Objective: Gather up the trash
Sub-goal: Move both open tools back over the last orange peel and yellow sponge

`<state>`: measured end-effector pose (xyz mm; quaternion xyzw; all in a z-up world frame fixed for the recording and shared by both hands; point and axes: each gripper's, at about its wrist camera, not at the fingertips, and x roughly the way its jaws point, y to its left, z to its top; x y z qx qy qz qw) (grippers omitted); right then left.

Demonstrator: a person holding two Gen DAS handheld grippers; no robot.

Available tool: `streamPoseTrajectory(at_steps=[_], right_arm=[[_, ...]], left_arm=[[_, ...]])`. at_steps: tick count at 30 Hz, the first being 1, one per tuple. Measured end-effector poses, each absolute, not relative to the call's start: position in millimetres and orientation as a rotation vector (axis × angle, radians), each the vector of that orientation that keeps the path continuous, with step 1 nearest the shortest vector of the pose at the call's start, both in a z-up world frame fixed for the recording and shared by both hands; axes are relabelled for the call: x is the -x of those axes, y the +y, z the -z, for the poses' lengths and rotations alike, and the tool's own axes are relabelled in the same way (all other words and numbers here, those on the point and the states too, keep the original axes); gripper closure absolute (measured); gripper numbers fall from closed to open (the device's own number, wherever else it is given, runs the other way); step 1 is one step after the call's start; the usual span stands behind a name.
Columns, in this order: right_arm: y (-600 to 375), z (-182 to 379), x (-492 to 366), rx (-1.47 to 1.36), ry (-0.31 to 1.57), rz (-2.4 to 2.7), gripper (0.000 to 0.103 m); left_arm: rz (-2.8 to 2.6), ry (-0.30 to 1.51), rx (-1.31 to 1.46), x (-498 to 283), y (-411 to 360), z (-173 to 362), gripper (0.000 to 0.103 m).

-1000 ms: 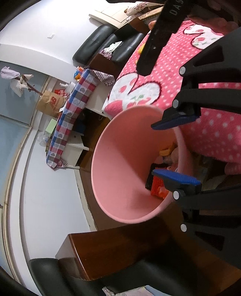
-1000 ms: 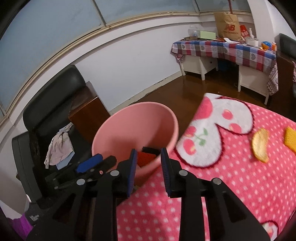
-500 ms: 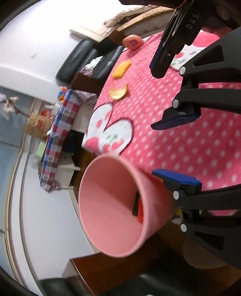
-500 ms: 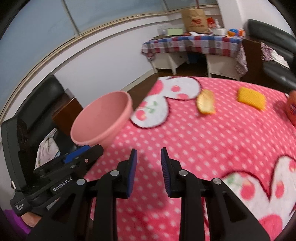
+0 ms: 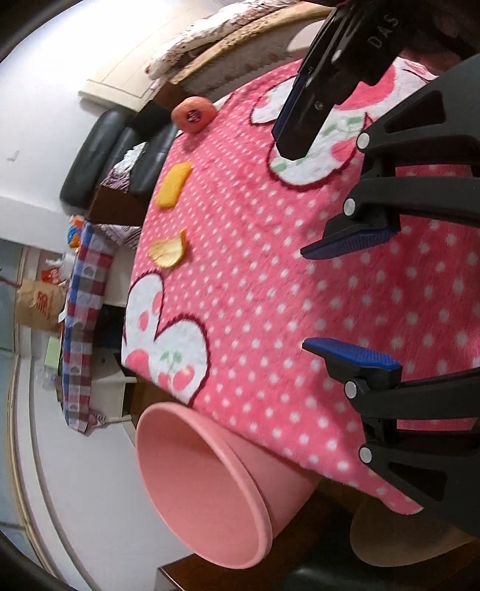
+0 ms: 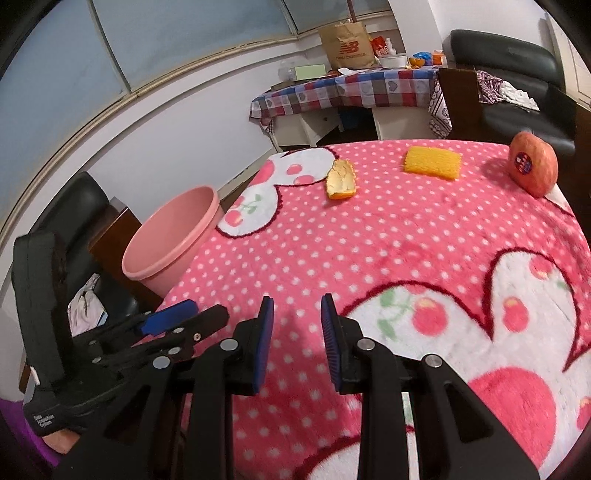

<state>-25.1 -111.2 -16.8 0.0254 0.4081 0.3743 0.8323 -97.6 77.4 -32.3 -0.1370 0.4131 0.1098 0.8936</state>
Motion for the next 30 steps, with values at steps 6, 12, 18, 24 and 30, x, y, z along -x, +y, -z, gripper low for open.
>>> streamPoseTrajectory(at_steps=[6,12,18,24,30], right_arm=[[-123.9,20.9,24.9,-0.069,0.887,-0.788,0.076],[-136.0,19.9,25.0,-0.108,0.880,-0.782,0.076],[-144.4,19.9,23.5,-0.152,0.878,-0.802,0.076],[-142.3,14.6,28.6,-0.126,0.850,-0.824,0.076],[-152.6,21.1,18.4,-0.167,0.882,-0.800,0.076]], left_arm=[[-0.211,0.883,0.253,91.7,65.9,34.1,0.056],[-0.198,0.891,0.236,89.3,56.5,32.7,0.050],[-0.204,0.886,0.214,88.4,49.1,29.8,0.050],[-0.193,0.878,0.184,87.0,41.0,27.5,0.050],[-0.176,0.880,0.141,83.8,32.1,25.7,0.050]])
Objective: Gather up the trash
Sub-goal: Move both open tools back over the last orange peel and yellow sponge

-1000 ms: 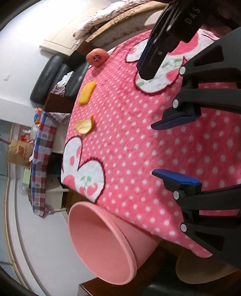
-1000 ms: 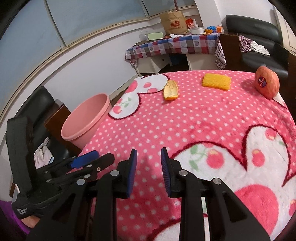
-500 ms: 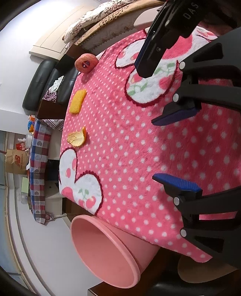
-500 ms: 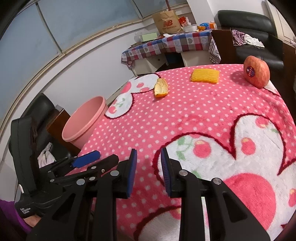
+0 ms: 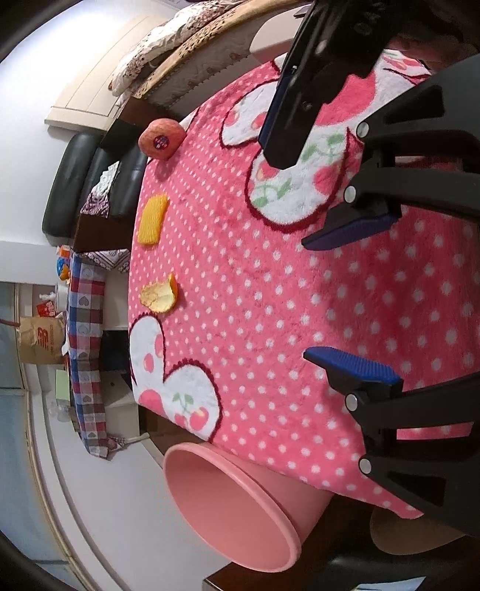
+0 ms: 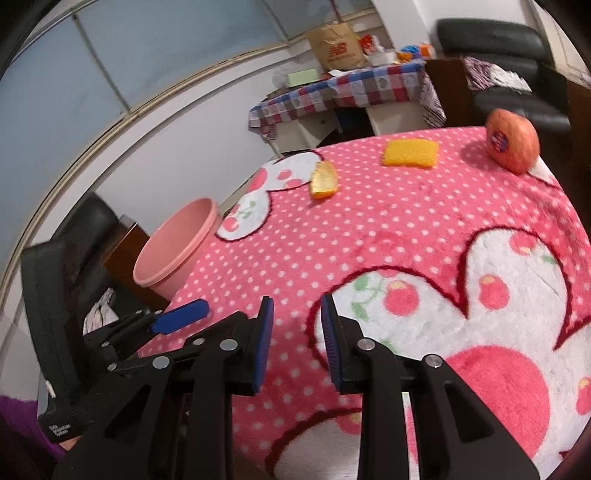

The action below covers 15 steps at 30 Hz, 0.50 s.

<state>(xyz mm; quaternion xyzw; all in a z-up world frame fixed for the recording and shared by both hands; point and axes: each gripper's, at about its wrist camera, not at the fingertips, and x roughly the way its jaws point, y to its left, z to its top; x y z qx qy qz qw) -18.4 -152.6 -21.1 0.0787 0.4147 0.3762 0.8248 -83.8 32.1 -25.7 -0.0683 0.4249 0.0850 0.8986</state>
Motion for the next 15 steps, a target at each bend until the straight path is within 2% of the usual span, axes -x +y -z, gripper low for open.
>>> streamPoseTrajectory(at_steps=[15], right_arm=[[-154.3,32.4,8.6,-0.183,0.931,-0.804,0.076]], left_arm=[[-0.119,0.875,0.150,77.6,27.2,26.0,0.050]])
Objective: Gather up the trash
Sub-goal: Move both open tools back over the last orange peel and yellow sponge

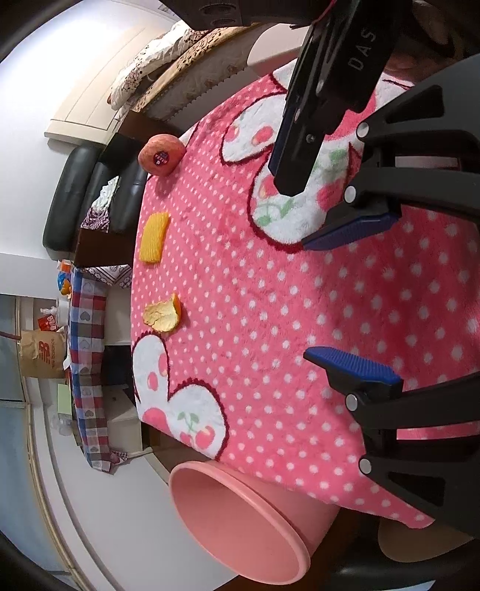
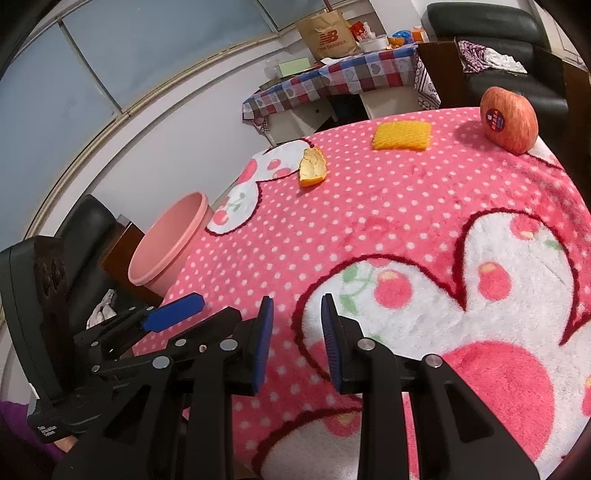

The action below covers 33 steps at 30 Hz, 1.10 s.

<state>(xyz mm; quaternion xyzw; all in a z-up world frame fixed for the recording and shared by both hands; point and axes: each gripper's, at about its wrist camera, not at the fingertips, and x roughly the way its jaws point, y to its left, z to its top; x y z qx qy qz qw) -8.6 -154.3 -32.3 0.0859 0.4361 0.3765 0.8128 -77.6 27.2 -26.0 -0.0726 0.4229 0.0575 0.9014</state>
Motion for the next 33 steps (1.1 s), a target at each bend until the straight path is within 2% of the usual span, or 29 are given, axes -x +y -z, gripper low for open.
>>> streamPoseTrajectory(at_steps=[33], right_arm=[[-178.6,32.0,-68.2,-0.260,0.855,-0.667,0.076]], left_arm=[[-0.132,0.840,0.232,11.6,70.5,17.5,0.047]])
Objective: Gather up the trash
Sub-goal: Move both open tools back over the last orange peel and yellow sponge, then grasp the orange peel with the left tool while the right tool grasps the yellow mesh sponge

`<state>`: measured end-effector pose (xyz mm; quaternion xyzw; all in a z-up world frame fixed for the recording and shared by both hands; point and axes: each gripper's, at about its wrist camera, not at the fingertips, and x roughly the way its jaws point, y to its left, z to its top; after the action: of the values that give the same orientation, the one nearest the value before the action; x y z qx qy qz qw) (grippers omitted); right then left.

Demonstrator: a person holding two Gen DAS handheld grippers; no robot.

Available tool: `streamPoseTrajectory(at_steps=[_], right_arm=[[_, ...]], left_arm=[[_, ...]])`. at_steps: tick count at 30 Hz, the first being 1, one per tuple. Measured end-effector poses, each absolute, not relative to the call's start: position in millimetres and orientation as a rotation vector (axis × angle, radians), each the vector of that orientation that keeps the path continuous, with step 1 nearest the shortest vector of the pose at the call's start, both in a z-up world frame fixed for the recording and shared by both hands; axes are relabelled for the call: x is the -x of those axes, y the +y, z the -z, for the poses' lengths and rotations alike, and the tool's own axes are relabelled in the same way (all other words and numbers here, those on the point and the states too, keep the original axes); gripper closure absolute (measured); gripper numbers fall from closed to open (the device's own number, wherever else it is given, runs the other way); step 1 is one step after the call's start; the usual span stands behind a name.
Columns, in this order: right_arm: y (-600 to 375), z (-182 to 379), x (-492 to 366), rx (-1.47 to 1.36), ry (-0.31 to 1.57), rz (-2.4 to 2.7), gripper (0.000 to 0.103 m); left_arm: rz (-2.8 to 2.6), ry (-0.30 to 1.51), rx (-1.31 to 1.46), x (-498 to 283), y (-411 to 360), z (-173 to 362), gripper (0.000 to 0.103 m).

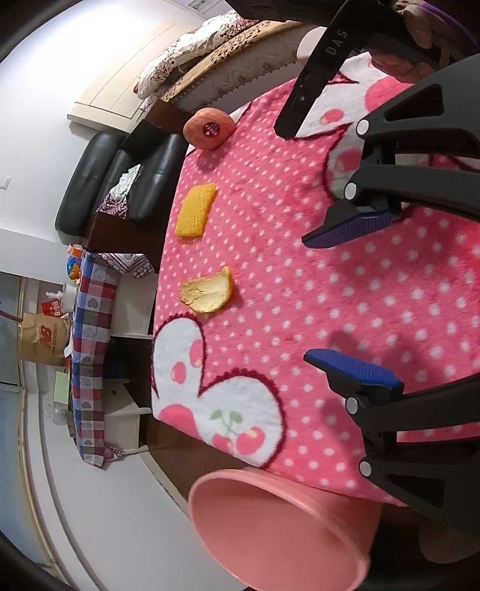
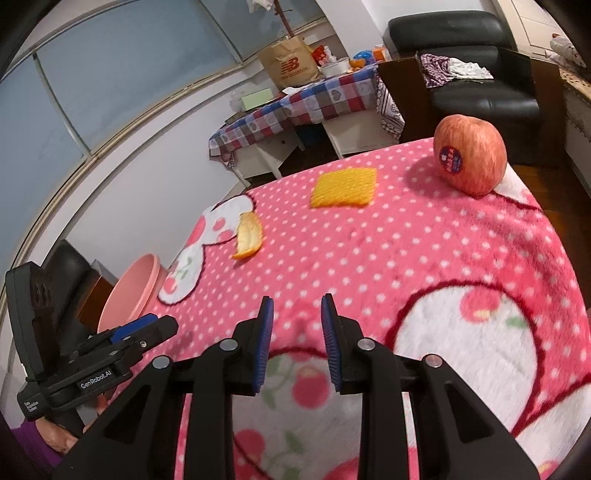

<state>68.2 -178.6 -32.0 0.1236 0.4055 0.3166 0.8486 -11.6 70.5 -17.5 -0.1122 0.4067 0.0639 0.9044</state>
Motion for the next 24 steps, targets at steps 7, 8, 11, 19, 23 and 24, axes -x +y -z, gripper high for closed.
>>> streamPoseTrajectory(at_steps=[7,8,11,19,23,24], right_arm=[[-176.9,39.2,-90.4,-0.276,0.875,-0.656,0.076],[-175.5,40.1,-92.1,-0.274,0.877,-0.657,0.076],[-169.4,41.1,-96.2,-0.264,0.879,-0.667,0.076],[-161.6,43.3,-103.9,-0.249,0.883,-0.693,0.076],[-162.3,44.8,-107.3,-0.248,0.887,-0.690,0.076],[-162.7,45.4,-109.5,-0.250,0.891,-0.687,0.076]], left_arm=[[-0.132,0.833,0.183,-22.4,74.7,21.8,0.047],[-0.132,0.832,0.181,-27.1,75.9,22.8,0.047],[-0.126,0.839,0.196,-46.6,81.7,25.6,0.047],[-0.113,0.809,0.162,-101.4,87.4,28.1,0.047],[-0.145,0.838,0.118,-128.8,94.6,40.8,0.047],[-0.158,0.851,0.112,-135.1,97.1,45.7,0.047]])
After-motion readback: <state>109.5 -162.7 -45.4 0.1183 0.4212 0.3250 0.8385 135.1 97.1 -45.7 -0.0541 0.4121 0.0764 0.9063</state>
